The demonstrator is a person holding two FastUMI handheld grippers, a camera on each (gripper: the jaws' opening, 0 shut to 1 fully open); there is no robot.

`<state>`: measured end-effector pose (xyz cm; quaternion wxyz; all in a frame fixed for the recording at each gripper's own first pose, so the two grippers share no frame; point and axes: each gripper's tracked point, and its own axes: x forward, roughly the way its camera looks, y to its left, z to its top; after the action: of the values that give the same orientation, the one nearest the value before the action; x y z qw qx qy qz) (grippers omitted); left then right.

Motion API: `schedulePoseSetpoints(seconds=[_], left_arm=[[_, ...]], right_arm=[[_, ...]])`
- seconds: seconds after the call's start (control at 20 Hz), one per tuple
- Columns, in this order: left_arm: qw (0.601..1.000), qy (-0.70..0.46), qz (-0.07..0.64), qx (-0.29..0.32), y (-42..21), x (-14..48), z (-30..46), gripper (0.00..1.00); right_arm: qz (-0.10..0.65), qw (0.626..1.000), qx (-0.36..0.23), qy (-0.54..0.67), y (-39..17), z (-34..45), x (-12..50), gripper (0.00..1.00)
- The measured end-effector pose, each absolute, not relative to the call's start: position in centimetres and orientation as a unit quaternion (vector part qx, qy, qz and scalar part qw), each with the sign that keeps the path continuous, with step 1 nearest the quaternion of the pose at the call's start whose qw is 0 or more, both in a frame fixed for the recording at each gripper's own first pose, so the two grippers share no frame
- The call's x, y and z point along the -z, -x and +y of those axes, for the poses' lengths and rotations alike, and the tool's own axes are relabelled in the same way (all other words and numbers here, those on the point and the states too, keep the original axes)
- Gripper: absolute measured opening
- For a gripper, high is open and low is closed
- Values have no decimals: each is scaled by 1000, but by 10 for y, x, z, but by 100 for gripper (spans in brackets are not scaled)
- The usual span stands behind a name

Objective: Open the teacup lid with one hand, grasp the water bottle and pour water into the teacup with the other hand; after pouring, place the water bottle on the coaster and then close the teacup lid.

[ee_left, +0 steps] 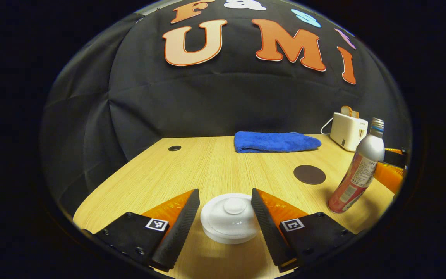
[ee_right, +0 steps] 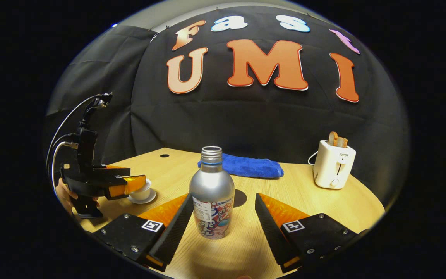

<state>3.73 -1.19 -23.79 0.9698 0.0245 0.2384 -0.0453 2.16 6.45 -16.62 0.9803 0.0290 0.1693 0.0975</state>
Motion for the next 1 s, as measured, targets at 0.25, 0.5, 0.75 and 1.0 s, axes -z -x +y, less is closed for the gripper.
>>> schedulePoseSetpoints(seconds=[0.25, 0.5, 0.75, 1.0], left_arm=[[968, -34, 243, 52, -39, 243, -17, 75], [970, -39, 232, 55, -44, 240, -20, 52], [972, -32, 225, 54, -47, 241, -20, 40], [976, -22, 209, 50, -48, 233, -18, 29]], right_arm=[[179, 977, -107, -34, -26, 67, 174, 96], [182, 976, -111, -34, -28, 68, 177, 96], [187, 975, -113, -32, -29, 70, 181, 96], [206, 972, -115, -21, -30, 74, 194, 96]])
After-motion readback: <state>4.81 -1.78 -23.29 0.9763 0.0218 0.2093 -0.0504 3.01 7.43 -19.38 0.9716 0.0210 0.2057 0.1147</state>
